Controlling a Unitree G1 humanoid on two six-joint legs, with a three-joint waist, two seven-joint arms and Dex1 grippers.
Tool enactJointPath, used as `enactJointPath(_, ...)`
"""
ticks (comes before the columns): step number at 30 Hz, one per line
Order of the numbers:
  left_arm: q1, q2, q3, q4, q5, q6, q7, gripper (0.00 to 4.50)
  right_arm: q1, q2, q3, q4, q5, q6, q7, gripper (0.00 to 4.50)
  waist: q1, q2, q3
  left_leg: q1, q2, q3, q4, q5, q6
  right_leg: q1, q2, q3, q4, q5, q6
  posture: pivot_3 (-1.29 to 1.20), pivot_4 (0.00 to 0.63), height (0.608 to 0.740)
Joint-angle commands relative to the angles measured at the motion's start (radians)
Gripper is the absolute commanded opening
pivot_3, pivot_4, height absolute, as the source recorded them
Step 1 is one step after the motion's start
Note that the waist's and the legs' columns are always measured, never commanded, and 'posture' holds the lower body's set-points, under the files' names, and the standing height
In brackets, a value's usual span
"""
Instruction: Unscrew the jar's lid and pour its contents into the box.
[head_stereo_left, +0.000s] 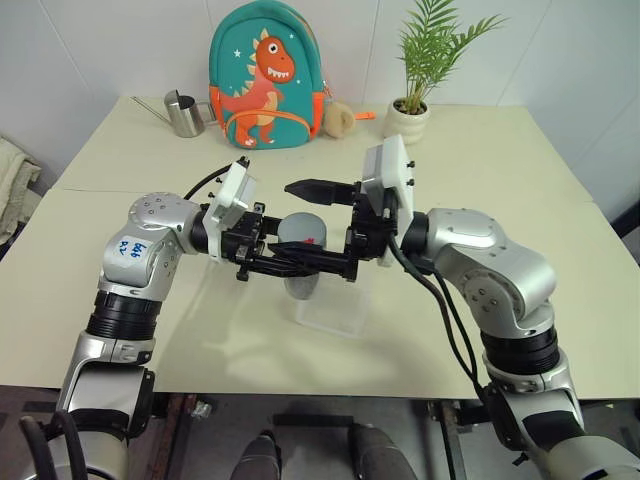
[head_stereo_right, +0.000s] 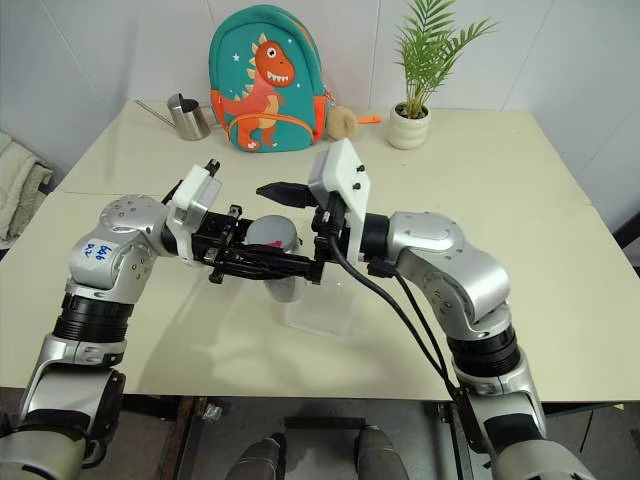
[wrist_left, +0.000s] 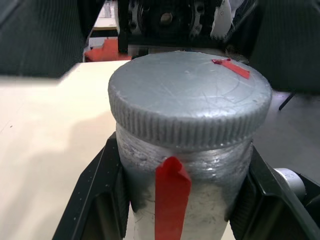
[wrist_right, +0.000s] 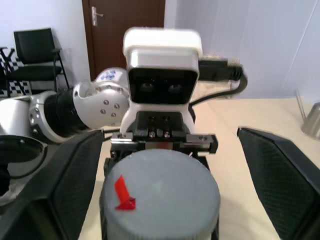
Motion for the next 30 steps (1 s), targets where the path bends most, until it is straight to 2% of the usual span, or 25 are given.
enactJointPath(1,-0.008,-0.003,0.005,-0.047,-0.019,0.0,0.003,2.03,-0.032,0.018,0.005,-0.006,-0.002,-0.005,-0.019,4.49,0.0,0.0,0.0,0.0,0.0,0.0,0.0,0.0,0.0,0.0,0.0,0.0,0.0,0.0,0.0,0.0,0.15,0.74)
enactJointPath(13,-0.005,-0.005,0.001,-0.058,-0.019,0.017,0.005,2.03,-0.052,0.022,0.02,0.039,-0.039,0.002,-0.04,4.49,0.0,0.0,0.0,0.0,0.0,0.0,0.0,0.0,0.0,0.0,0.0,0.0,0.0,0.0,0.0,0.0,0.15,0.74)
enactJointPath(30,0.02,0.04,0.016,-0.064,-0.01,0.015,0.027,2.03,-0.023,-0.145,-0.075,0.021,-0.031,0.025,-0.048,4.49,0.0,0.0,0.0,0.0,0.0,0.0,0.0,0.0,0.0,0.0,0.0,0.0,0.0,0.0,0.0,0.0,0.15,0.74)
